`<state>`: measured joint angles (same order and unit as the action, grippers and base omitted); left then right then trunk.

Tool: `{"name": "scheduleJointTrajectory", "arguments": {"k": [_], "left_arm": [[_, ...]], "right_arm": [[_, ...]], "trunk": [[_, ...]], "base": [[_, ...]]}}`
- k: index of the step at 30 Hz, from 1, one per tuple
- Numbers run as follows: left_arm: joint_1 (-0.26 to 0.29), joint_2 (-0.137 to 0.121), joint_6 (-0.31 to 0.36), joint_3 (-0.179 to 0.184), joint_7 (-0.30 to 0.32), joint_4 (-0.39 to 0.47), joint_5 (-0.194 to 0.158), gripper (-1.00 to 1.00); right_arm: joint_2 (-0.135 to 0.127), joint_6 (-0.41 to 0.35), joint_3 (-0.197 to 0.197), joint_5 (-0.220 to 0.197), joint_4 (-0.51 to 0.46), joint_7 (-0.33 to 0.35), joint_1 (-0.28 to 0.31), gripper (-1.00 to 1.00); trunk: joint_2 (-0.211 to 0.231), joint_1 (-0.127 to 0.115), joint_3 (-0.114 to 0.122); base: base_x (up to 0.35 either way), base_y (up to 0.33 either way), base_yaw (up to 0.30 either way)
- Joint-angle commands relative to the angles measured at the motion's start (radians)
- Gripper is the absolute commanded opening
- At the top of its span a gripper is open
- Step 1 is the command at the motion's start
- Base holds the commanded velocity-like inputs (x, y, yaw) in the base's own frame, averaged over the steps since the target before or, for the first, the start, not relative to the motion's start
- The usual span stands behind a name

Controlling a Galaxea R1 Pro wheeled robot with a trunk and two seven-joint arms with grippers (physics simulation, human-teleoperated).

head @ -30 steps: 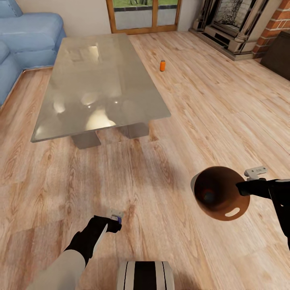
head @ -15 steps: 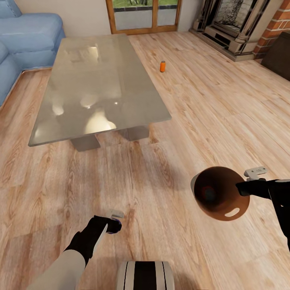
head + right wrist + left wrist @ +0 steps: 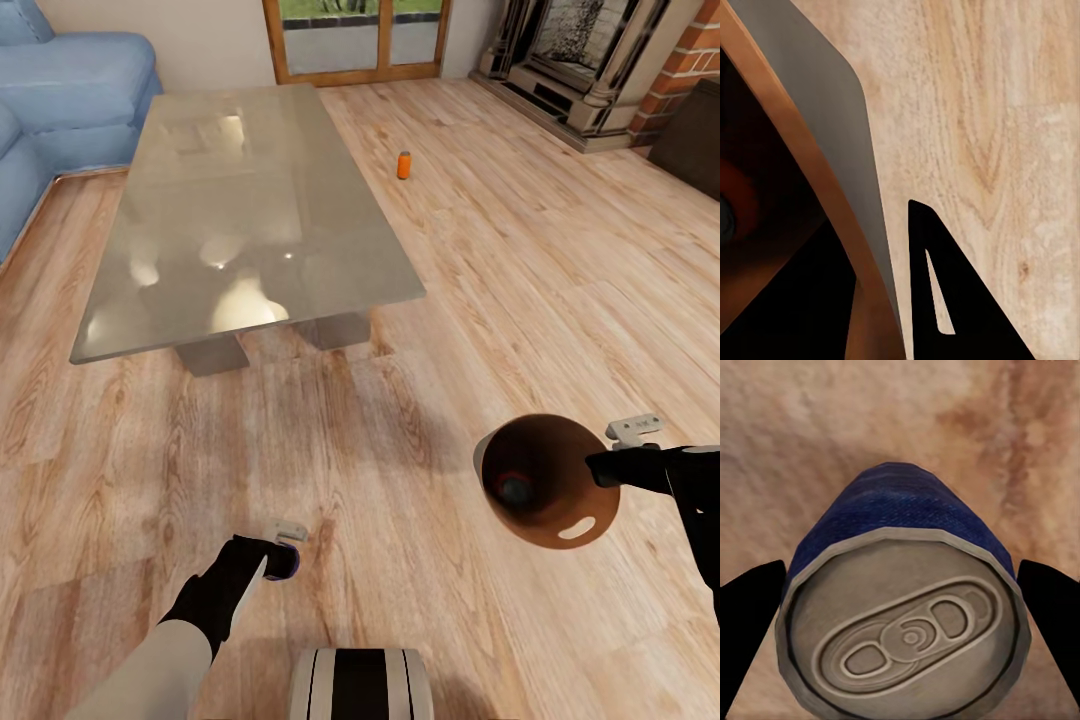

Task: Put the three can of soda from the living room inside the tash can in the kitchen.

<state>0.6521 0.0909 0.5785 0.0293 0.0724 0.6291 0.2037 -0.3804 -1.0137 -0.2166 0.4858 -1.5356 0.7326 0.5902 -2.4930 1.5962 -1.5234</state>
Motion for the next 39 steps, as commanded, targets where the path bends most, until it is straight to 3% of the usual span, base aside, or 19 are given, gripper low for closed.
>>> {"name": "scheduleJointTrajectory", "arguments": {"k": [1,4,32,34,39], "left_arm": [[0.000,0.000,0.000,0.000,0.000,0.000,0.004,-1.00],[0.000,0.002,0.000,0.000,0.001,0.000,0.004,-1.00],[0.001,0.004,0.011,0.000,0.004,0.000,-0.001,-1.00],[-0.009,-0.007,0.000,0.011,0.015,0.011,-0.012,-1.00],[-0.005,-0.006,-0.018,0.024,0.044,0.032,-0.015,-1.00]], "right_arm": [[0.000,-0.002,0.000,-0.009,0.000,0.001,0.000,-1.00],[0.001,-0.002,0.000,-0.009,0.000,0.001,0.000,-1.00],[-0.004,-0.003,0.000,-0.007,0.002,0.004,0.000,-1.00],[0.008,0.014,0.011,0.010,0.014,0.013,-0.012,-1.00],[0.036,0.014,0.039,0.015,0.064,0.014,-0.043,-1.00]], "trunk": [[0.000,0.000,0.000],[0.000,0.000,0.000],[0.196,-0.107,0.088],[0.196,-0.107,0.088],[0.196,-0.107,0.088]], "base": [[0.000,0.000,0.000],[0.000,0.000,0.000],[0.000,0.000,0.000],[0.000,0.000,0.000],[0.000,0.000,0.000]]}}
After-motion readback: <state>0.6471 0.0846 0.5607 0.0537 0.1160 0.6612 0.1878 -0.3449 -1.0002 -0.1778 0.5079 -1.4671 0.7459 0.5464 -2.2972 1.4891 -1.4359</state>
